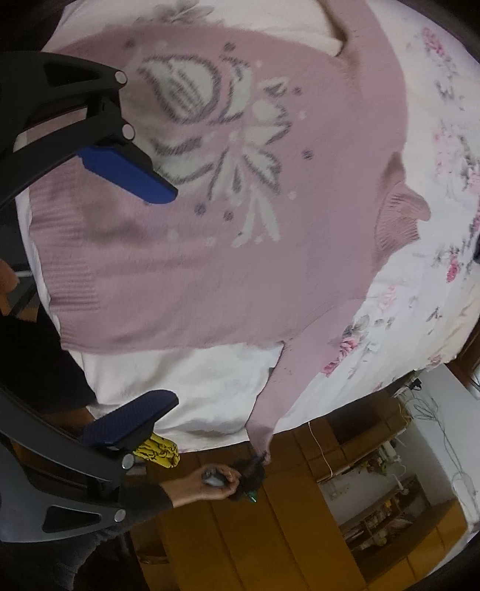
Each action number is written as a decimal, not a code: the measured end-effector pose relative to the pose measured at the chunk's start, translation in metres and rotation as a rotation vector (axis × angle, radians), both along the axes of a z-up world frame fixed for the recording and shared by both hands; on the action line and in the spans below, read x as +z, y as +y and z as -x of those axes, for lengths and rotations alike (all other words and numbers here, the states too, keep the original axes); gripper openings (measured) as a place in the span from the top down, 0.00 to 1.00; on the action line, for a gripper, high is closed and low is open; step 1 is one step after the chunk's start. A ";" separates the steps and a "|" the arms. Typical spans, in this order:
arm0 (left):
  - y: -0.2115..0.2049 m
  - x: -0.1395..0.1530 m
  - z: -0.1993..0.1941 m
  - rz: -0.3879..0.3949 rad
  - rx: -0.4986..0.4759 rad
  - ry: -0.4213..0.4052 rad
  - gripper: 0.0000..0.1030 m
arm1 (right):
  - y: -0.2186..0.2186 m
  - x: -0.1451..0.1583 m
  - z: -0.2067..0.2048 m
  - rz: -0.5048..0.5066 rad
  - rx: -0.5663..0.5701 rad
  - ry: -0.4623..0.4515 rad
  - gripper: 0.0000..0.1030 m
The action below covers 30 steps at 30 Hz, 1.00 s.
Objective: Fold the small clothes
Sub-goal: 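Move the right gripper to the sweater sleeve cuff and grasp it, then carry the sleeve cuff across the sweater body with the right gripper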
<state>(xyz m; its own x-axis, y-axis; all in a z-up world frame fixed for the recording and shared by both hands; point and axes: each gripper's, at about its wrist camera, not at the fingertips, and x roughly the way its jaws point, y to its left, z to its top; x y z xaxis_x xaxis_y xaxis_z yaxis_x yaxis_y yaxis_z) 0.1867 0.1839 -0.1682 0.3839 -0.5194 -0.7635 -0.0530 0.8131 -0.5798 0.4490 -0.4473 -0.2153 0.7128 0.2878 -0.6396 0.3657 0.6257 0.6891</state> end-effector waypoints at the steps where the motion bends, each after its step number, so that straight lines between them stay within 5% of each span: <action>1: 0.003 0.002 -0.001 -0.010 0.000 -0.008 0.03 | 0.019 0.018 0.000 0.035 0.029 -0.021 0.92; 8: 0.029 0.017 -0.007 0.022 0.037 -0.079 0.03 | 0.163 0.103 0.000 0.216 0.228 -0.145 0.92; 14: 0.045 0.025 -0.015 0.015 0.057 -0.142 0.03 | 0.280 0.111 -0.002 0.293 0.375 -0.156 0.92; 20: 0.061 0.018 -0.038 0.092 0.043 -0.125 0.03 | 0.383 0.071 -0.001 0.379 0.505 -0.092 0.92; 30: 0.055 -0.026 -0.108 0.159 0.035 -0.083 0.03 | 0.500 -0.075 0.042 0.716 0.772 0.050 0.87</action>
<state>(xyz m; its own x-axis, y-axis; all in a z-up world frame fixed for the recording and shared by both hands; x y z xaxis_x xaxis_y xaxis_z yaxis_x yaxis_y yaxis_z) 0.2944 0.2388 -0.1939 0.4625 -0.6161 -0.6376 -0.0260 0.7094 -0.7043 0.4068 0.0531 -0.2906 0.4648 0.1961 -0.8634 -0.2877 0.9557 0.0622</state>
